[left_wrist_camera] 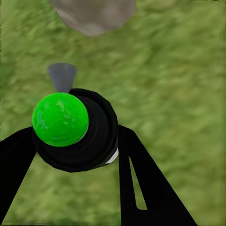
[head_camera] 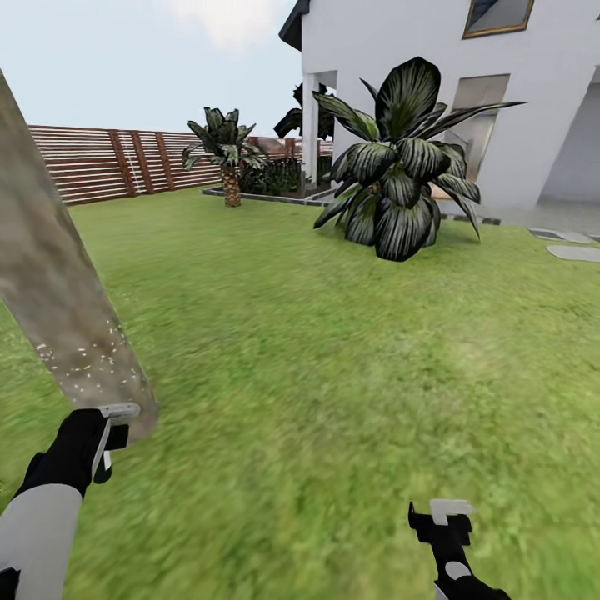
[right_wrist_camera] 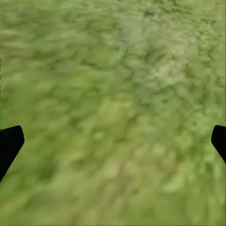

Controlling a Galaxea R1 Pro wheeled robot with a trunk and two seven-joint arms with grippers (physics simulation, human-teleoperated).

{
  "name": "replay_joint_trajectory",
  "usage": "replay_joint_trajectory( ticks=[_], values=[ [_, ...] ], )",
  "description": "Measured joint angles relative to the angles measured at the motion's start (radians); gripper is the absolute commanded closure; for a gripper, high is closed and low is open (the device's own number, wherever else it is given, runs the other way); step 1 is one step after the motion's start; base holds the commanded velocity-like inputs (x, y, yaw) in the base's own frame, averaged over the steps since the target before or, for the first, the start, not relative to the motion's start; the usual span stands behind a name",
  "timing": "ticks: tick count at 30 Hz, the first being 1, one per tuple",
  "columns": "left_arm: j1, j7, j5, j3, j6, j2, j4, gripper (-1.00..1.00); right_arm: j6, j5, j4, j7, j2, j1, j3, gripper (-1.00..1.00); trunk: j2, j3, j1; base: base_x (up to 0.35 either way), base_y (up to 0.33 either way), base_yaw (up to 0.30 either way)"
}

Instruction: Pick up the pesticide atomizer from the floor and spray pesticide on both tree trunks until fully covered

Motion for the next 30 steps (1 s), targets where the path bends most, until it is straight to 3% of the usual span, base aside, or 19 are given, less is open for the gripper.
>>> replay_joint_trajectory(
  ticks=[4,7,11,14,17,24,30],
  values=[
    [0.003,0.0,-0.002,0.002,0.0,0.001,0.0,1.0,0.0,0.0,0.0,0.0,0.0,0.0,0.0,-1.0,0.0,0.0,0.0,0.246,-0.183,0.275],
    [0.003,0.0,-0.003,0.044,0.0,0.002,-0.007,1.0,0.0,0.0,0.0,0.0,0.0,0.0,0.0,-1.0,0.0,0.0,0.0,0.15,-0.086,0.277],
    [-0.001,0.0,0.001,0.053,0.001,0.0,-0.014,1.0,0.0,0.0,0.0,0.0,0.0,0.0,0.0,-1.0,0.0,0.0,0.0,0.016,-0.008,0.278],
    [-0.019,-0.003,0.01,0.043,0.006,-0.025,-0.019,1.0,0.0,0.0,0.0,0.0,0.0,0.0,0.0,-1.0,0.0,0.0,0.0,0.001,-0.001,0.277],
    [-0.098,-0.004,0.009,0.03,0.014,-0.049,-0.024,1.0,0.0,0.0,0.0,0.0,0.0,0.0,0.0,-1.0,0.0,0.0,0.0,0.0,0.0,0.277],
    [-0.205,-0.005,0.008,0.028,0.042,-0.053,-0.026,1.0,0.0,0.0,-0.002,0.0,0.0,0.0,0.0,-1.0,0.0,0.0,0.0,0.0,0.0,0.185],
    [-0.188,-0.018,0.007,0.024,0.035,-0.044,-0.039,1.0,0.0,0.0,-0.002,0.0,0.0,0.0,0.0,-1.0,0.0,0.0,0.001,-0.218,0.058,0.005]
  ],
)
